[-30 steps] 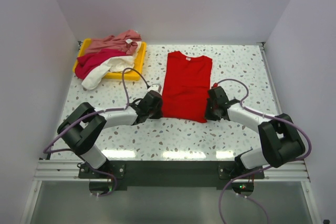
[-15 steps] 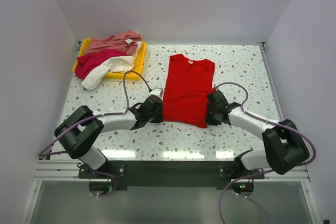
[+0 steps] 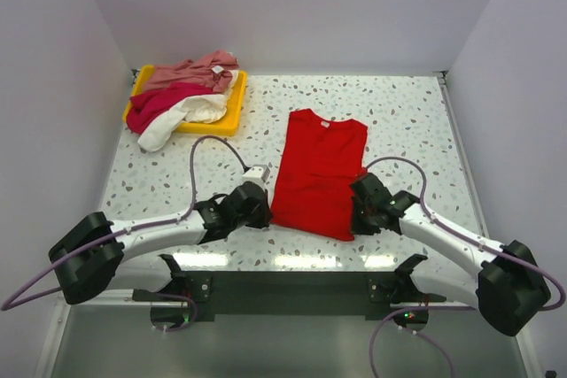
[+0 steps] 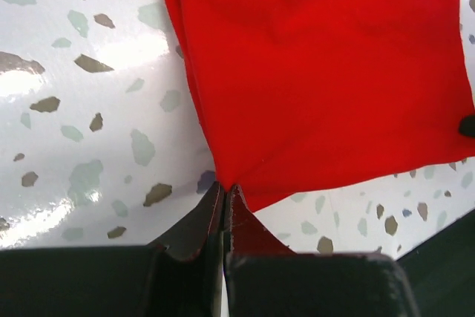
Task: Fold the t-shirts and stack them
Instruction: Fold the tshirt
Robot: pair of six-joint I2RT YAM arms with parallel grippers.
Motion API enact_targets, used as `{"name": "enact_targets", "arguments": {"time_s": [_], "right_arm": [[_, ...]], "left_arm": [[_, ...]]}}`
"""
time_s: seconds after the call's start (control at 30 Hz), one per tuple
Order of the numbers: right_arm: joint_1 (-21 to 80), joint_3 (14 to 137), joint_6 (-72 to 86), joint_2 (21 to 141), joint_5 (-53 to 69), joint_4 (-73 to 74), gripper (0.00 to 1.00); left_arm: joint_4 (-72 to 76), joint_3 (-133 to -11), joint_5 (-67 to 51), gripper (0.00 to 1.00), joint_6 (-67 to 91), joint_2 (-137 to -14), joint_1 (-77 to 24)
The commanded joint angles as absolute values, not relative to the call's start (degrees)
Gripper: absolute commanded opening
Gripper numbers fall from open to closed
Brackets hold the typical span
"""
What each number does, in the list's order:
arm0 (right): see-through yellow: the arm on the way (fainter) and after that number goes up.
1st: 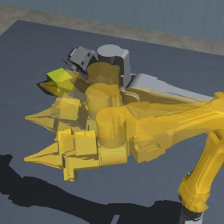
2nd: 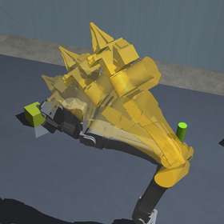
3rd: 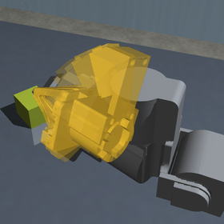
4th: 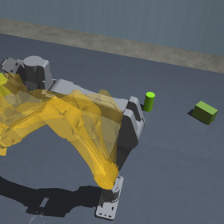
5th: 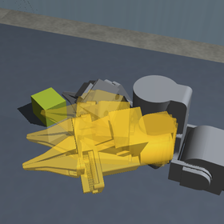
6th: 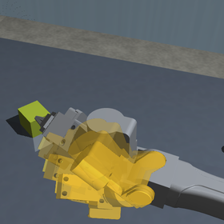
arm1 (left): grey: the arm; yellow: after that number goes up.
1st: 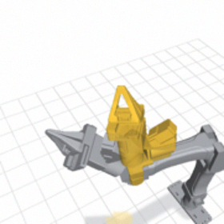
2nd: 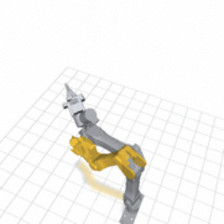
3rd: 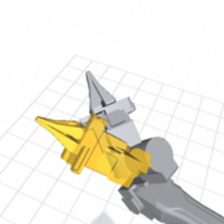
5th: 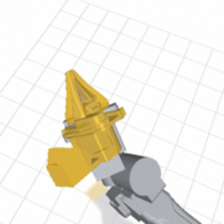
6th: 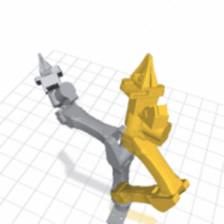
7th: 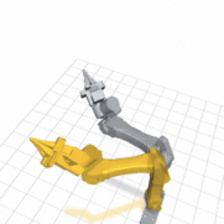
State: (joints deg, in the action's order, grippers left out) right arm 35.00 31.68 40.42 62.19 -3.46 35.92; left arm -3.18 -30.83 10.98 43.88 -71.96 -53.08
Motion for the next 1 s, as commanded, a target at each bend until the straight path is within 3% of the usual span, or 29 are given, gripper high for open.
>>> {"name": "enact_targets", "arguments": {"time_s": [0.0,0.3,0.6,0.97], "right_arm": [[38.66,33.48,44.11,59.51,-4.39,43.05,0.0],[40.96,42.18,45.27,53.96,-8.96,50.79,0.0],[40.26,54.83,40.43,63.27,-19.68,49.05,0.0],[31.91,66.26,33.14,69.08,-19.25,47.46,0.0]], "left_arm": [[-8.69,-30.67,14.84,0.0,47.79,-67.61,-56.41],[-10.9,-34.09,19.68,0.0,49.31,-64.41,-58.89],[-9.76,-47.2,21.62,0.0,41.05,-73.12,-52.3],[-6.24,-55.02,16.53,0.0,33.67,-75.14,-47.29]]}}
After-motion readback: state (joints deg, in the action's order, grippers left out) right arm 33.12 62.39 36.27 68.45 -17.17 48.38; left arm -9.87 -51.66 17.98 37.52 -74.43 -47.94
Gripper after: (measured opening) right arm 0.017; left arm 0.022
